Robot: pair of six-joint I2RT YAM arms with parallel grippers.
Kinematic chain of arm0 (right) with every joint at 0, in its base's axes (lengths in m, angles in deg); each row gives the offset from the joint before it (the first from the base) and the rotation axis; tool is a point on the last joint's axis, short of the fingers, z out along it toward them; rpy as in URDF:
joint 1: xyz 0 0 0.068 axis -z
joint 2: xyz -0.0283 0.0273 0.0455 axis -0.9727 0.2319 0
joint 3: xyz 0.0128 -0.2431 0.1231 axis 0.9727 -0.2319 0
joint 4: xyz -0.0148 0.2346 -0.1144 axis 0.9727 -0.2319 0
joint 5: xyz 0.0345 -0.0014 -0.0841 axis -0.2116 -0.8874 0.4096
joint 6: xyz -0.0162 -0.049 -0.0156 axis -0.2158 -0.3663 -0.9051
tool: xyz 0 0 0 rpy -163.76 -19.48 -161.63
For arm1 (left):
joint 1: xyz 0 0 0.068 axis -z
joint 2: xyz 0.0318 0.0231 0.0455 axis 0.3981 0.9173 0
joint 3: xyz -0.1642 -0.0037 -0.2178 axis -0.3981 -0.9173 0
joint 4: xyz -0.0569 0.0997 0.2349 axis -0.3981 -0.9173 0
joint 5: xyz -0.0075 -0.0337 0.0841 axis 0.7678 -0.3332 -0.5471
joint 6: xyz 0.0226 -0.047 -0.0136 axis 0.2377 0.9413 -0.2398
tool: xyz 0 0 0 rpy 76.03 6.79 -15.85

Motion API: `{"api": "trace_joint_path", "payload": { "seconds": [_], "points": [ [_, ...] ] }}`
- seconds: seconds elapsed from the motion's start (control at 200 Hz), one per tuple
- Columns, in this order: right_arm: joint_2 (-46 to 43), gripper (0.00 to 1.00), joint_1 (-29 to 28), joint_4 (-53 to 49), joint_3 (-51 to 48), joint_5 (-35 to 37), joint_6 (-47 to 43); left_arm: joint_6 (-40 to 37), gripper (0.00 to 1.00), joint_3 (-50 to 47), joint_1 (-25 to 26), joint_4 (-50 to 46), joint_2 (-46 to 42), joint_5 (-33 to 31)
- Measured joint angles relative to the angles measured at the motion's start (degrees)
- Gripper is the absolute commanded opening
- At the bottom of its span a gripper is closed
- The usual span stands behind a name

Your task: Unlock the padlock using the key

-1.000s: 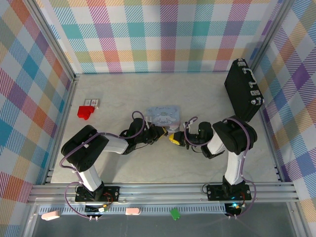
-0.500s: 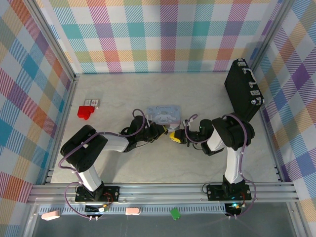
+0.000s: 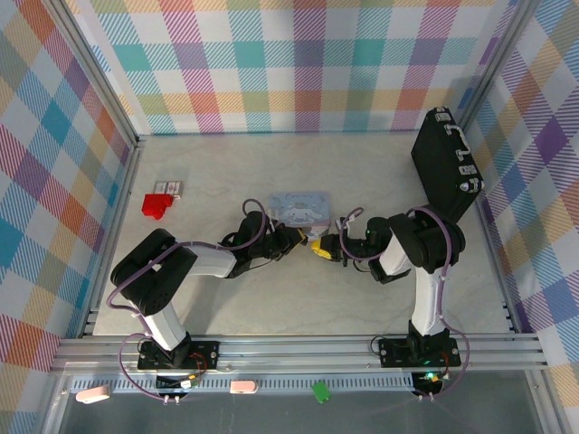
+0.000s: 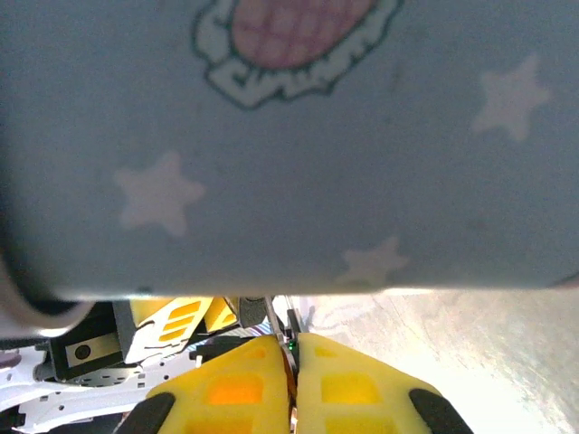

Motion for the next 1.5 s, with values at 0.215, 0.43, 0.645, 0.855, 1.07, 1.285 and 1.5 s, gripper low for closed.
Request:
{"api": "trace_joint_path", "payload": {
  "seconds": [0.215, 0.43, 0.645, 0.855, 1.07, 1.285, 1.5],
  "points": [
    [0.0, 0.13, 0.7, 0.5, 0.0, 2.6, 0.2, 0.6, 0.00, 0.0, 0.1, 0.3, 0.0, 0.1],
    [0.0, 0.11, 0.7, 1.1, 0.0, 4.6, 0.6, 1.6, 0.00, -0.1, 0.2, 0.7, 0.0, 0.0],
    [-0.7, 0.08, -0.8, 1.1, 0.0, 7.5, 2.1, 4.0, 0.00, -1.0, 0.5, 3.3, 0.3, -1.6],
    [-2.1, 0.02, -2.0, 0.5, 0.0, 13.2, 4.6, 8.2, 0.00, -2.0, 0.5, 10.1, 2.6, -4.4],
    [-3.4, 0.00, -2.3, 0.8, 0.9, 14.9, 7.6, 11.8, 0.00, -2.0, 0.5, 14.1, 2.8, -5.8],
    [-3.8, 0.00, -1.7, 0.2, 3.0, 14.1, 9.4, 13.7, 0.00, -2.0, 0.5, 17.1, 3.1, -7.5],
    [-5.1, 0.00, -1.2, -0.7, 3.9, 13.3, 10.6, 13.9, 0.00, -1.9, 0.4, 19.1, 3.1, -8.1]
  ]
}}
